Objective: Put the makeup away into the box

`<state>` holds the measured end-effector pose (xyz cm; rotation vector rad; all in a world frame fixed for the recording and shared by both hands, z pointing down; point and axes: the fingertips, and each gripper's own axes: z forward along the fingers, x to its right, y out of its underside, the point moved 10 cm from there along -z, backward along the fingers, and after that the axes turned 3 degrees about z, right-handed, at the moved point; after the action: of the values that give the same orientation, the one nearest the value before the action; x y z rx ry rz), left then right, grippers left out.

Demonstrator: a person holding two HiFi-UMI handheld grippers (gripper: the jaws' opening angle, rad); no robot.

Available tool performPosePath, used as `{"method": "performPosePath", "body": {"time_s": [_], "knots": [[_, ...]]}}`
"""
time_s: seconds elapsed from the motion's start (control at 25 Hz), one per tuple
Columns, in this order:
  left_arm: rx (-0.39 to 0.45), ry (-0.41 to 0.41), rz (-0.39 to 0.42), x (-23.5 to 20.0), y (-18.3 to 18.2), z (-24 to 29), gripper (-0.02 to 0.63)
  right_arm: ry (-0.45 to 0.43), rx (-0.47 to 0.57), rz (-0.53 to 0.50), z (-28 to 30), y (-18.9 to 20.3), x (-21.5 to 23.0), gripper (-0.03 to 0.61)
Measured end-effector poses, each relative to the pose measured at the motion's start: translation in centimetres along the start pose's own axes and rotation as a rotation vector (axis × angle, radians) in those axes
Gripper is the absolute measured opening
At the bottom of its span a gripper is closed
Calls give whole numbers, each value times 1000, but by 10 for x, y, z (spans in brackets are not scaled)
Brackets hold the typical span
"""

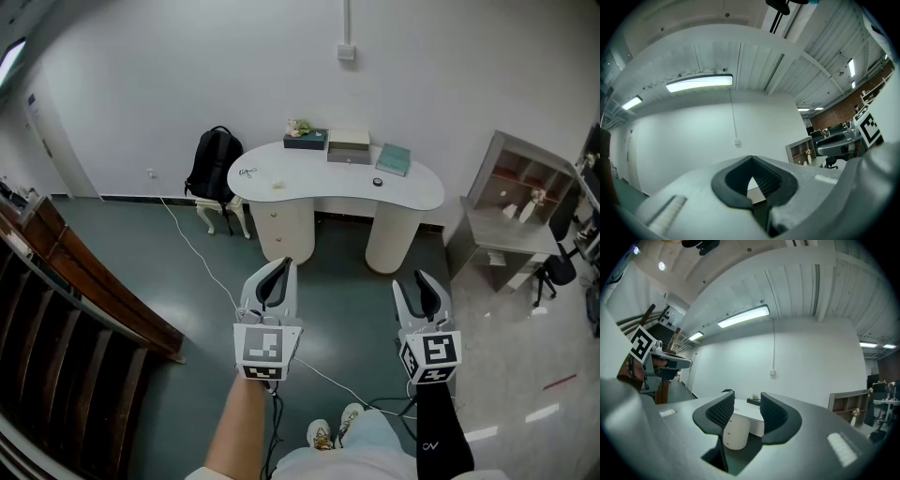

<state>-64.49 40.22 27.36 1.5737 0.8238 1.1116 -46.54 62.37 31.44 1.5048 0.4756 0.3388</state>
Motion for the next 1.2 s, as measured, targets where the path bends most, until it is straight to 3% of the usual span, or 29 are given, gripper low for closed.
{"method": "performPosePath", "body": {"time_s": [0.48, 0.96, 1.2], "knots": [[-12, -12, 29, -11, 10, 79, 5, -26, 35, 31, 79, 9, 43, 190], [-20, -61, 40, -23, 33, 285, 5, -90, 34, 28, 269, 22, 165, 181], [-17, -62, 48, -20, 36, 368, 5, -104, 42, 28, 336, 24, 218, 183]]}}
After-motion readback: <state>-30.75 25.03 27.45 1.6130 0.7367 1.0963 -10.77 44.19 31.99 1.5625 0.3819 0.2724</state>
